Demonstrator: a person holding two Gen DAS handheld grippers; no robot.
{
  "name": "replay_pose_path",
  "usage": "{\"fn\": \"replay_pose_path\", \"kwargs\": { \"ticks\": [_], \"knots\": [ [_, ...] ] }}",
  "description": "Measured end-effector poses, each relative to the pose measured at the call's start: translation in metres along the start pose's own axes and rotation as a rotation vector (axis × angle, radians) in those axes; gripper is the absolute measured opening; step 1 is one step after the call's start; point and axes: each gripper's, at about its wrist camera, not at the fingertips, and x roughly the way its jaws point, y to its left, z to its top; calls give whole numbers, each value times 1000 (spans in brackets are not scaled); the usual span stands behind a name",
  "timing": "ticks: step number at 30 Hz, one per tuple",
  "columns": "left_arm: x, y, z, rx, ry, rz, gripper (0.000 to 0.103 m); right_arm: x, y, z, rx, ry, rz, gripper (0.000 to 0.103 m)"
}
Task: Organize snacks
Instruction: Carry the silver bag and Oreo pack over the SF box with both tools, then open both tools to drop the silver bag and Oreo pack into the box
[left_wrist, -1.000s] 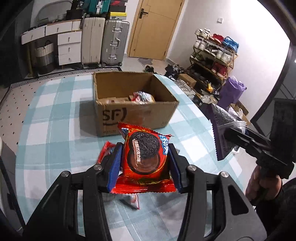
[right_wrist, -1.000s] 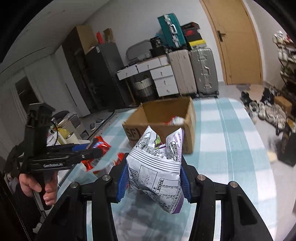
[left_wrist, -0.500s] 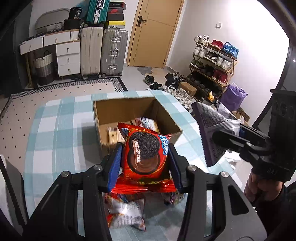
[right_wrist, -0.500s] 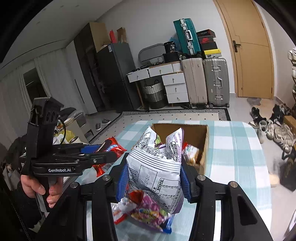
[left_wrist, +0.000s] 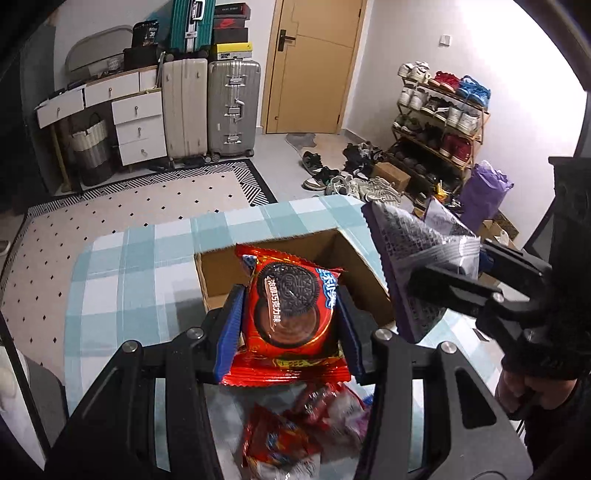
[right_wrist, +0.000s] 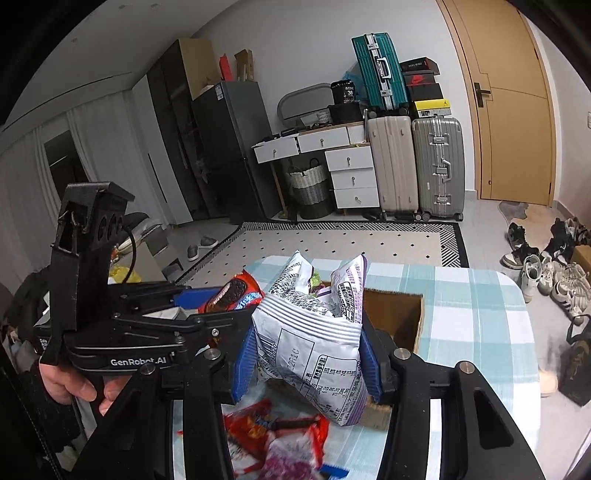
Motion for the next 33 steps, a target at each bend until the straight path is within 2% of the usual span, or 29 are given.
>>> {"fn": "replay_pose_path", "kwargs": {
  "ticks": [6, 12, 21, 25, 26, 27, 28, 29, 30, 33],
  "knots": [
    [44, 15, 13, -7, 34, 3, 44, 37, -17, 8, 9, 27, -17, 48],
    [83, 21, 7, 8, 74, 2, 44, 74, -31, -1, 3, 74, -37, 48],
    [122, 32, -4, -7, 102, -6, 44, 101, -52, -18, 15, 95, -44, 49],
    [130, 34, -4, -19, 84, -30, 45, 107, -56, -21, 18, 101, -54, 50],
    [131, 35, -4, -17, 83, -26, 48, 109, -57, -22, 15, 100, -65, 55],
    [135, 34, -4, -7, 99, -7, 64, 111, -58, -22, 9, 106, -76, 61],
    [142, 36, -4, 0, 126, 46, 79, 114, -59, -23, -1, 122, -99, 80],
    [145, 39, -5, -6, 137, 57, 84, 115, -61, -25, -11, 118, -138, 86],
    [145, 42, -7, -20, 134, 41, 85, 114, -63, -27, -14, 112, -146, 88],
    [142, 49, -10, -48, 138, 24, 85, 107, -74, -32, 32, 108, -129, 89]
  ]
}}
